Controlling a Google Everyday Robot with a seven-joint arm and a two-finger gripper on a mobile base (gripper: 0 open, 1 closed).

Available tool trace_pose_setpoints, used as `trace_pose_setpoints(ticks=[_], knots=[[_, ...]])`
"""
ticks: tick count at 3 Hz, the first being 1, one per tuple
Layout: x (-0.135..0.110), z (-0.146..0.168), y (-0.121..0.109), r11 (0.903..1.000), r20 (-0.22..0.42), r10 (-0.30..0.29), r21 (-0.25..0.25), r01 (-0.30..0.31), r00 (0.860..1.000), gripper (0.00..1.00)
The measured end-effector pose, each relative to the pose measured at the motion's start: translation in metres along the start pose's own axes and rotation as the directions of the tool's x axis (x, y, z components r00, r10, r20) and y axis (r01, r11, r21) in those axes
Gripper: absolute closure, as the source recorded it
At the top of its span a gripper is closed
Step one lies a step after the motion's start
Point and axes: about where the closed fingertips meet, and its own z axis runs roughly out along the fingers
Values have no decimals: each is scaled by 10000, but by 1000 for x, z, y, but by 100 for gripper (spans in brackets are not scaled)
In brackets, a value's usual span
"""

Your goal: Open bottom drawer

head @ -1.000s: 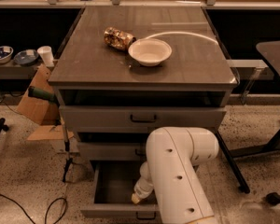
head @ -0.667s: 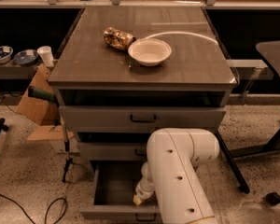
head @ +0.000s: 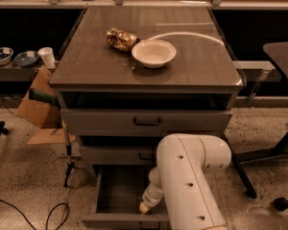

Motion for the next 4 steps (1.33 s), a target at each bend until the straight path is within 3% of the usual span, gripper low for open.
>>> trace_pose_setpoints(ticks=[3,4], knots=[[26,-6,1,9950,740,940,-417,-911,9928,100],[28,-24,1,9921,1538,1246,-314,-1212,9802,100]])
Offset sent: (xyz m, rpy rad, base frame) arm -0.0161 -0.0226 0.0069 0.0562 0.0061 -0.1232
